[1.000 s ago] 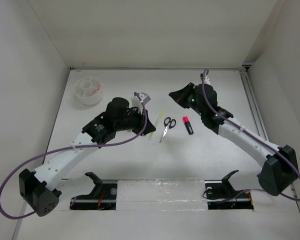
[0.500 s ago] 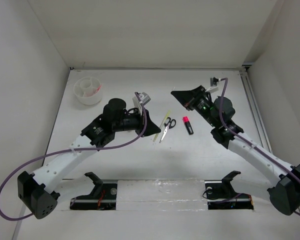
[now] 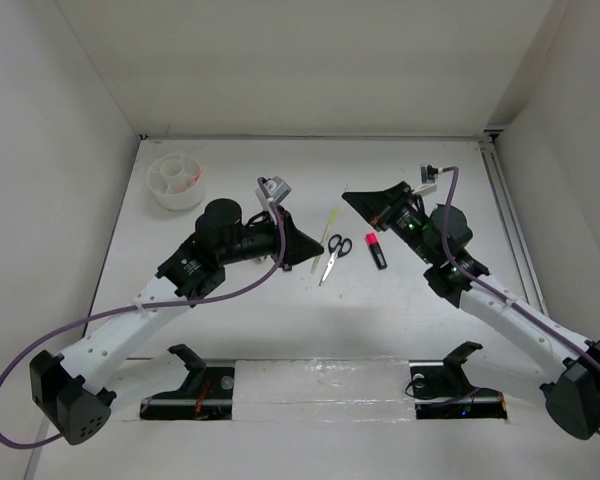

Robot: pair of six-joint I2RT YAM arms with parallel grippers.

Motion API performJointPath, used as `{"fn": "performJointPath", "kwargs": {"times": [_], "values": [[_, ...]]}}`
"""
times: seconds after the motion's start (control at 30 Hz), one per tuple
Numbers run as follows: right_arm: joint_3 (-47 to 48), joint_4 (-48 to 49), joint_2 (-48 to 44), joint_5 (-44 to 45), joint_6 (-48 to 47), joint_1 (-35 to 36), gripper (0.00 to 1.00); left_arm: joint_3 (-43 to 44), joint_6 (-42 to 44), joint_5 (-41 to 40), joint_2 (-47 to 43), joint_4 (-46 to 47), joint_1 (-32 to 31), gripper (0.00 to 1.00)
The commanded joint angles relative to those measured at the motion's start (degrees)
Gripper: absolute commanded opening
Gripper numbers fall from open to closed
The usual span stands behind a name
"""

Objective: Sort the stationery into containers
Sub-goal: Close the pen cap on the pen.

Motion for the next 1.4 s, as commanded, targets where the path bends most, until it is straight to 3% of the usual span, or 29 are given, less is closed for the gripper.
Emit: {"fn": "performJointPath", "kwargs": {"times": [0.0,1.37], "values": [[-0.2,5.7,-2.2,0.6,0.7,1.1,0.0,0.3,-1.6,0.5,0.5,4.6,0.1,0.0],[-0.2,10.3,-1.8,6.0,-0.4,3.8,0.0,-3.2,-4.4,1.5,3.9,9.9,0.1,0.0]]}}
